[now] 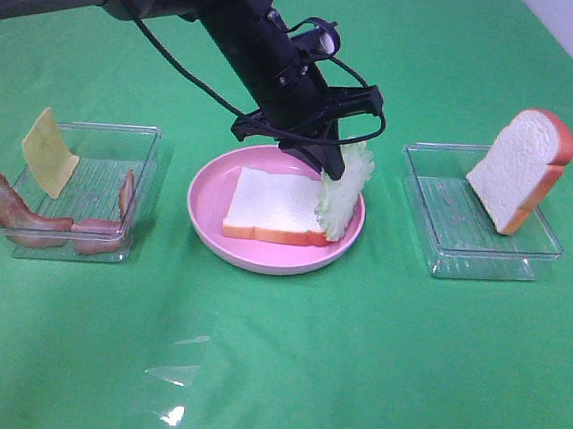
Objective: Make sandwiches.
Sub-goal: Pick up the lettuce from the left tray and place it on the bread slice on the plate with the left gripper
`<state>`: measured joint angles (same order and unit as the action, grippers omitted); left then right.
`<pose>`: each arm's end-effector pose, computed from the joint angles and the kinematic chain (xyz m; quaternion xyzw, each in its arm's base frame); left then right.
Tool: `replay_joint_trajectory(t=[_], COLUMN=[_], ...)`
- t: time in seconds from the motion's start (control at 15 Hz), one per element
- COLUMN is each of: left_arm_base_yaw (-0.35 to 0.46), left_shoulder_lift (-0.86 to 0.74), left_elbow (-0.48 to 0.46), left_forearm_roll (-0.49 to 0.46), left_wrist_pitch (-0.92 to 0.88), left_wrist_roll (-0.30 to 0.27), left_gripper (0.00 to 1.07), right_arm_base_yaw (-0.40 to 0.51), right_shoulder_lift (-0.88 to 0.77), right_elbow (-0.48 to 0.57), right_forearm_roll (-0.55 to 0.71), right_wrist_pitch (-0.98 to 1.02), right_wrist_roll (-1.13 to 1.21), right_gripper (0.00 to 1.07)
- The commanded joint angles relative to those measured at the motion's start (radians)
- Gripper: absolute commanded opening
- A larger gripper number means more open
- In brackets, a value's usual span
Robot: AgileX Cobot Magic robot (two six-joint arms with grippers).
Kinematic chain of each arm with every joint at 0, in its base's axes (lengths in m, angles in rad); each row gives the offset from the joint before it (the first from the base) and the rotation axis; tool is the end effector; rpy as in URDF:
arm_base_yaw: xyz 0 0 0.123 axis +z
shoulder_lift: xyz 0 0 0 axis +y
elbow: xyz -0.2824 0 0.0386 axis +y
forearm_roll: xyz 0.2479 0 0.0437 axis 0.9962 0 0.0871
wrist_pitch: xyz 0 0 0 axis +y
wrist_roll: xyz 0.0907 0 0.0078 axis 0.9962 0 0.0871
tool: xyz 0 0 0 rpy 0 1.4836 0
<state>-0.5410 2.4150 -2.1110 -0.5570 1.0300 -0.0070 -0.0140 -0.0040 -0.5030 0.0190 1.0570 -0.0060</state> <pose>0.4225 -0.3020 0.1744 0.1523 0.9421 -0.2879 0.0802 -0.0056 0.0016 0.2783 0.0030 0.8504 0.0042 0.5261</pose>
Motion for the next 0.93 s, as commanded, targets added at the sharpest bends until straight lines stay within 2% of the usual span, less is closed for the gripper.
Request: replay_joint_trajectory(t=[0.07, 0.33, 0.8, 0.87, 0.93], left_arm_base_yaw=[-0.001, -0.001, -0.001, -0.001, -0.001], left_shoulder_lift=[-0.006, -0.012, -0.012, -0.012, -0.012], left_elbow=[-0.002, -0.002, -0.002, -0.002, -0.002], left_forearm_roll=[0.108, 0.316, 0.391, 0.396, 0.402], left_wrist_pitch=[-0.015, -0.003, 0.061, 0.059, 0.061], left_wrist_roll=[-0.022, -0.165, -0.265, -0.262, -0.262], left_gripper=[0.0, 0.0, 0.0, 0.06, 0.23], right_arm_base_yaw=[0.0, 0.0, 0.0, 0.0, 0.0], right_shoulder_lift=[-0.024, -0.024, -0.024, -0.024, -0.024], right_elbow=[0.003, 0.003, 0.003, 0.003, 0.003], right_forearm_roll=[0.001, 0.001, 0.001, 0.001, 0.001], right_wrist_pitch=[-0.005, -0.005, -0.005, -0.005, -0.005], right_wrist_roll=[0.006, 0.006, 0.006, 0.006, 0.006], right_gripper=[0.98, 0.98, 0.98, 0.98, 0.98])
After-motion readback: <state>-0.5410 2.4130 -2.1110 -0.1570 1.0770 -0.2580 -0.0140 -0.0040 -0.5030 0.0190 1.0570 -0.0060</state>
